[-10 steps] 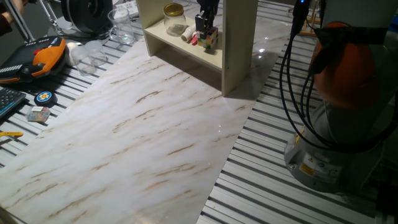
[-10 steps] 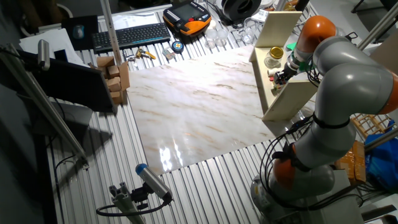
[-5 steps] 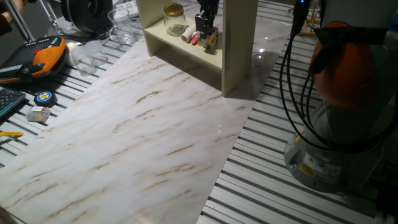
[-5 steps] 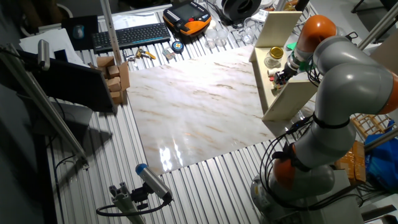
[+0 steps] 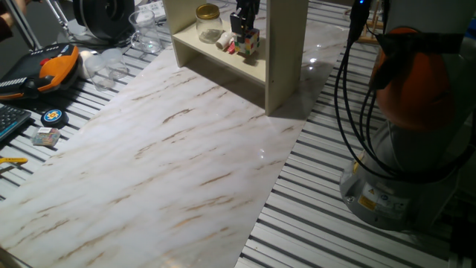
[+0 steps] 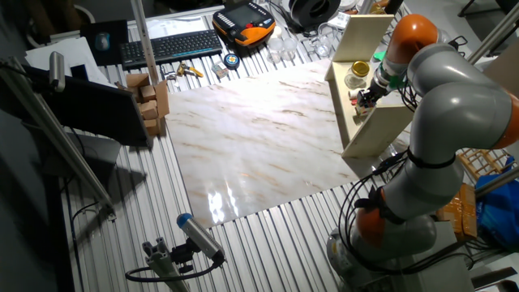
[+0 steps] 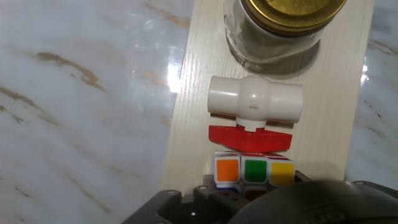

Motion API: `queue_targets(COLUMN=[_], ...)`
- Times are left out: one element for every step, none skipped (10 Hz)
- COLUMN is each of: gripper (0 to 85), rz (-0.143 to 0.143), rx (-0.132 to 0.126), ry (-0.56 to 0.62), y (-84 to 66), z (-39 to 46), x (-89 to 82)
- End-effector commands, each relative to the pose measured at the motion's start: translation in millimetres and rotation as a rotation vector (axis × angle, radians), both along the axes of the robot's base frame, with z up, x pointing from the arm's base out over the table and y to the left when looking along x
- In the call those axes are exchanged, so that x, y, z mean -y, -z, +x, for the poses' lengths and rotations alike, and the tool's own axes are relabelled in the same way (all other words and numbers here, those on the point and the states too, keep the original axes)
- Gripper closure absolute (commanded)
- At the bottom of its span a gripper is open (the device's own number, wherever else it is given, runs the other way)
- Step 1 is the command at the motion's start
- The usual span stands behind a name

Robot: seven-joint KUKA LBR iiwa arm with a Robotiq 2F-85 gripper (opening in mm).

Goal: Take the object down from the shelf

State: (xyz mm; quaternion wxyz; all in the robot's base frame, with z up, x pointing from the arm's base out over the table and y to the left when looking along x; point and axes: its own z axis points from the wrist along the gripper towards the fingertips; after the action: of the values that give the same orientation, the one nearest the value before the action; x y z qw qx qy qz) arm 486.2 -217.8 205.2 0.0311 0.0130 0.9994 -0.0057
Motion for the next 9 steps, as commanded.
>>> queue_targets(gripper=[85.0, 85.0, 85.0, 85.0, 85.0, 85.0, 85.0, 85.0, 85.0], rz=[0.001, -0.001, 0.0, 0.0, -0.001, 0.0, 0.0, 0.001, 0.001], rx=[-0.003, -0.005, -0.005, -0.008, -0.011, -0.017, -0.021, -0.021, -0.023], ry=[0.005, 0.011, 0.017, 0.024, 0.028, 0.031, 0.035, 0.038, 0.039], y=[-3.5, -7.3, -9.4, -11.9, -14.9, -18.2, -20.9, -22.4, -23.0], z=[0.9, 1.9, 2.6, 3.2, 3.2, 3.5, 3.8, 3.7, 3.5], x=[-2.3, -6.0, -9.9, -14.3, -18.3, -22.0, -25.7, -29.4, -33.1])
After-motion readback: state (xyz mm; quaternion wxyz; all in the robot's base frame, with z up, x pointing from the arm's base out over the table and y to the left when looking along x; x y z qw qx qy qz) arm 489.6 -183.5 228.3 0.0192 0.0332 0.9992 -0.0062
